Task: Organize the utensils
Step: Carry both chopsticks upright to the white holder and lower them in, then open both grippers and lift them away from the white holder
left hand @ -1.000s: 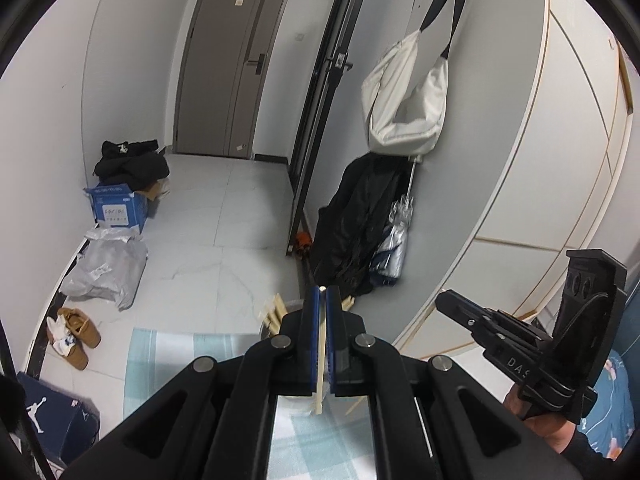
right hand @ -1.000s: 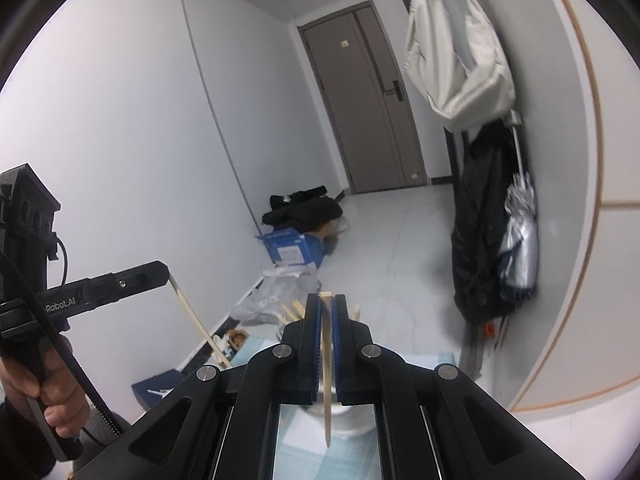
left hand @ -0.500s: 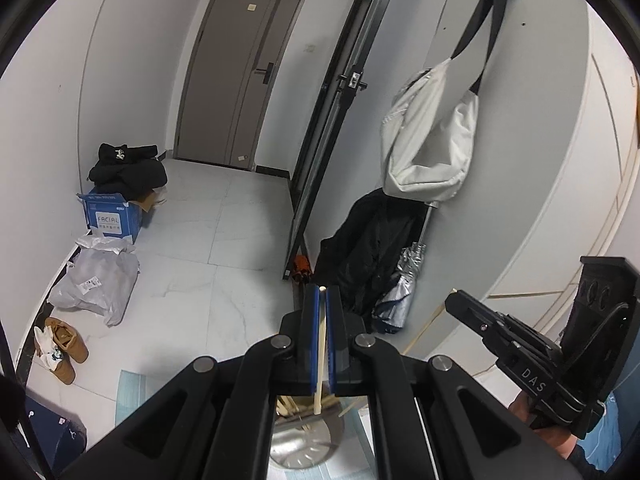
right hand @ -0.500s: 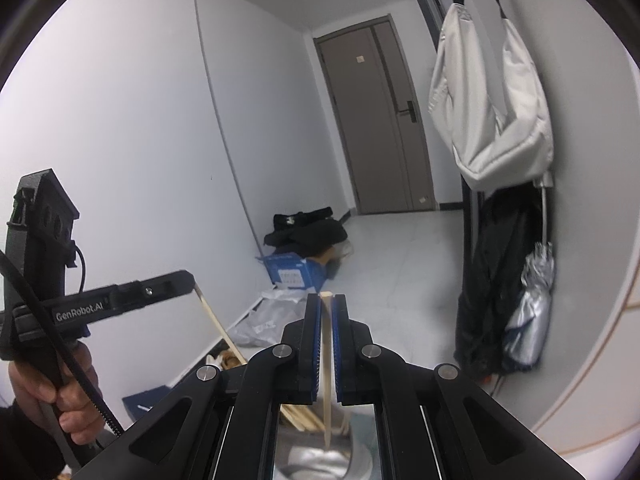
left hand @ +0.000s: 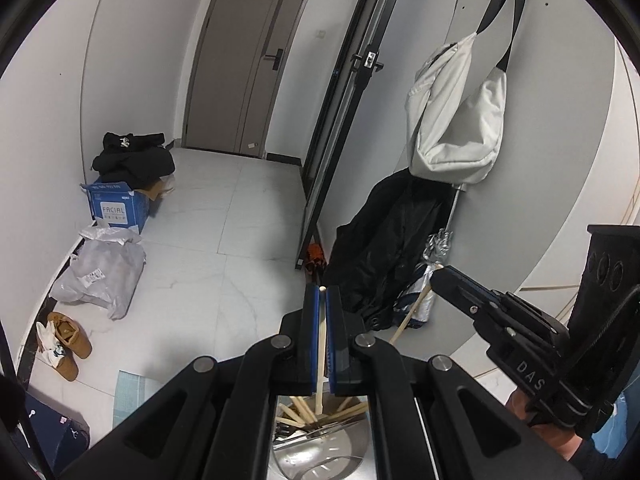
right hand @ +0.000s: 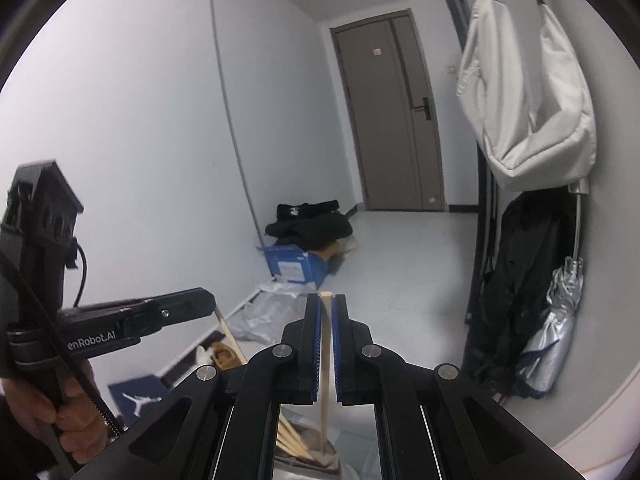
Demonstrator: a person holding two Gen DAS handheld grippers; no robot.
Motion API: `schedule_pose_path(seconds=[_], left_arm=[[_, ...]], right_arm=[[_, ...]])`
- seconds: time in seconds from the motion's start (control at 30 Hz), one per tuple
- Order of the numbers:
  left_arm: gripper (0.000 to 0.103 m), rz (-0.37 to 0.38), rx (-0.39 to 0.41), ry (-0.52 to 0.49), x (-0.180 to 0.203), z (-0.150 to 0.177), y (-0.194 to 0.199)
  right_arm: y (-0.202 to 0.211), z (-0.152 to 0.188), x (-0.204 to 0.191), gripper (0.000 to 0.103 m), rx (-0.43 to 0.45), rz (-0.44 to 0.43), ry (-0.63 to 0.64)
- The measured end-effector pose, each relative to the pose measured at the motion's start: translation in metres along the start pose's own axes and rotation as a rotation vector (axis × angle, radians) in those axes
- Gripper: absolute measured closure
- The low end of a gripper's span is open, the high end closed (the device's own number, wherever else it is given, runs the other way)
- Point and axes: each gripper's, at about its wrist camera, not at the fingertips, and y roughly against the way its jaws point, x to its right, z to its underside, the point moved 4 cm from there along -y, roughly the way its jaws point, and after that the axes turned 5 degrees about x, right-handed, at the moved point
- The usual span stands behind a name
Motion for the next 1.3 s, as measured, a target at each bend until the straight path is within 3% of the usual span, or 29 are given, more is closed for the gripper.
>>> schedule_pose_path(seconds=[0.53,0.8,0.97,1.03,1.2,1.3], left_arm=[[0.103,0.005,-0.079,-0.025,-0.001,0.026,-0.012],[0.103,0.024,-0.153,-0.037,-0.002,0.043,-0.02],[0.103,0.001,-0.159,0.001,-0.012,0.044,-0.016],[0.096,-0.002,-0.164,0.008,-0.013,0.043,-0.012],[0.053,-0.05,-0.113,0.019,-0.015,0.039,0.011],[0.039,-0.098,-0.081,0.009,-0.018,0.039,0.024]], right_arm=[[-0.009,0.059,-0.027,0.098,-0.047,0.002,0.208],[-0.012,0.077,-0.025,0.098,-0.099,-0.005,0.189],[-0.013,0.088,-0.024,0.097,-0.143,-0.026,0.148],[-0.01,0.09,-0.022,0.095,-0.149,-0.021,0.137],[0.012,0.094,-0.023,0.078,-0.135,-0.009,0.081],[0.023,0.094,-0.025,0.073,-0.122,0.004,0.063]])
